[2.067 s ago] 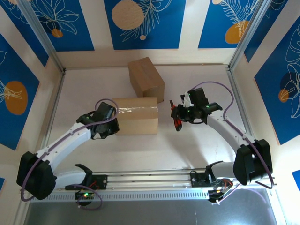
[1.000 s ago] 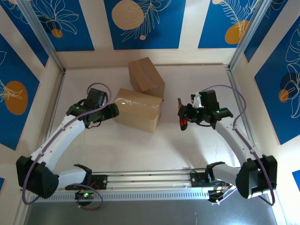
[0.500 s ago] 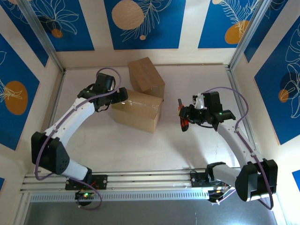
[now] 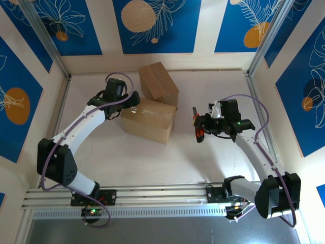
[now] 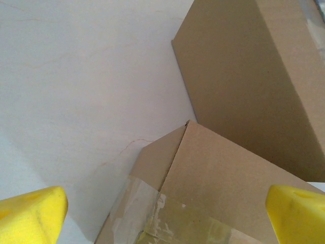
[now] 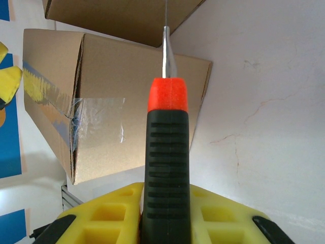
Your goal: Unpack the express box
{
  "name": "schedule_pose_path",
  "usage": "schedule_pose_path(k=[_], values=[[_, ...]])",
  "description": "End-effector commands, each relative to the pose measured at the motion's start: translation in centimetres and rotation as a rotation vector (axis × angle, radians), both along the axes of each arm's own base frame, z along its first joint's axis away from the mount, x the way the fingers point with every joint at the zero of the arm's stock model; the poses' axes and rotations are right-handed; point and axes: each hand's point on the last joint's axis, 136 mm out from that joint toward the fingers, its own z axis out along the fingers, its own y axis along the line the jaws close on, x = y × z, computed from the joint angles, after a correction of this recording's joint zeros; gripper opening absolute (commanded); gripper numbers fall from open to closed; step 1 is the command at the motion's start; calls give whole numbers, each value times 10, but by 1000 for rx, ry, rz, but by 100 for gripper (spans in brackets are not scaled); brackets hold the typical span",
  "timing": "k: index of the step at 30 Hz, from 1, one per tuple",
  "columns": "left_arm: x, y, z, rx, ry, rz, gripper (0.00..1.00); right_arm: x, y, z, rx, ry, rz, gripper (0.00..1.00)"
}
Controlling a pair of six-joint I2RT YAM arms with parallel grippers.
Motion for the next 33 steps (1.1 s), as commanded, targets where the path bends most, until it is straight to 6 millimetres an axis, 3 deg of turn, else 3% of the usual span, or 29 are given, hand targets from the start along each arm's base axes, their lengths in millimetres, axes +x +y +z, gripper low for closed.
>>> schedule_pose_path(k=[1,13,33], values=[[3,-1,-10,-6,-1,25,100,-5,7,10,31,-33,33,0],[-3,-8,-45,37,11,41,100,-7,9,11,36,-34,43,0],[-54,9,-125,77,125,96,100,-4,17,15,37,-28,70,0]])
